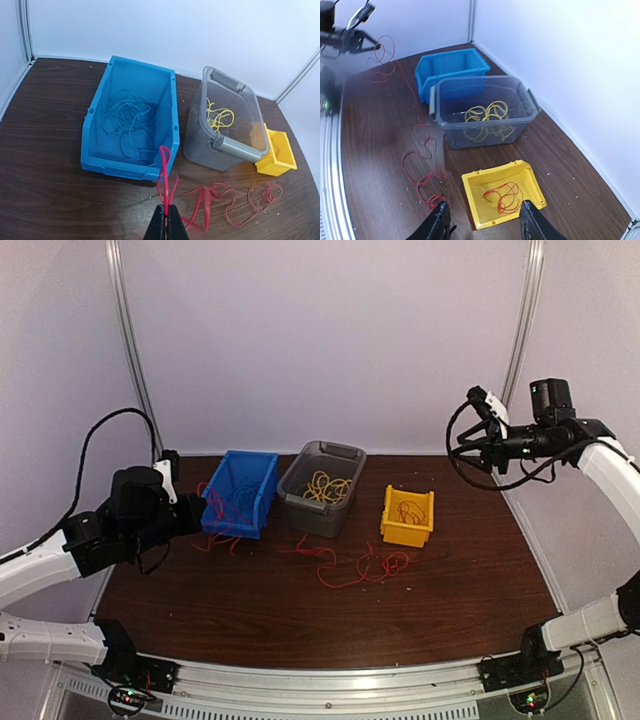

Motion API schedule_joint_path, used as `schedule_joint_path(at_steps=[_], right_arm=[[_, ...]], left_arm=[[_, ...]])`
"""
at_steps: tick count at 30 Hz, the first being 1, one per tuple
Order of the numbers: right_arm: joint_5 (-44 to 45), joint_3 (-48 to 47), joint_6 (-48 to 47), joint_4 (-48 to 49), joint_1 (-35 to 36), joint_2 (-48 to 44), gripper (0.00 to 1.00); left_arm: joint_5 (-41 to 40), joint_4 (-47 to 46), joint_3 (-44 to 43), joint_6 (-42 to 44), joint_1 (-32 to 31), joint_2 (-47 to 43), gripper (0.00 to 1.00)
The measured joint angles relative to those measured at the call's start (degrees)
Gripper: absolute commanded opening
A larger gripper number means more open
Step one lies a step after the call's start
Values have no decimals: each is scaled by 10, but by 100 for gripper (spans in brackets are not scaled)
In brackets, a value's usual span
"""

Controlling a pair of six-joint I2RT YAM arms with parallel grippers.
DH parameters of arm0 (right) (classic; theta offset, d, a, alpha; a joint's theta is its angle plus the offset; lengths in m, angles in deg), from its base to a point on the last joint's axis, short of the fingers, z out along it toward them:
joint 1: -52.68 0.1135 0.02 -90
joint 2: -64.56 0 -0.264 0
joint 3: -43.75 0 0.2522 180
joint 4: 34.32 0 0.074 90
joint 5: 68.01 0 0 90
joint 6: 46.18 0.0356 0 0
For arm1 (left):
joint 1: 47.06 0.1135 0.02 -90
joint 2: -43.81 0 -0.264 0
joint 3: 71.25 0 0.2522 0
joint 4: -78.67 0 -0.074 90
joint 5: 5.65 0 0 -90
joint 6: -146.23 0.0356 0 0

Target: Untangle the cables

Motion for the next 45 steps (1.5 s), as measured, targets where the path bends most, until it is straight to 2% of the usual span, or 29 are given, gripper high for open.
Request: schedule_joint_path(at_steps=[5,10,17,24,28,32,37,45], right_arm=[[-19,53,-52,-54,12,2,49],[-18,84,-63,-52,57,9,49],[-12,103,-35,10,169,55,55],[-53,68,80,122,188,116,71],[-53,41,130,205,228,133,71],[-48,-3,139,250,294,205,71],[-8,-15,117,262,350,304,74],[92,-66,9,249,405,404,78]], left_arm=[[-4,35,-27,41,-2,3,0],[9,48,-89,106,-2,4,0],[44,87,-339,195,-2,65,0],[102,115,-534,240,-2,131,0],[137,146,-644,255,-2,193,0],[170,164,-742,261,-2,247,0],[190,178,-794,260,-2,268,0],[196,188,-811,256,-2,270,0]])
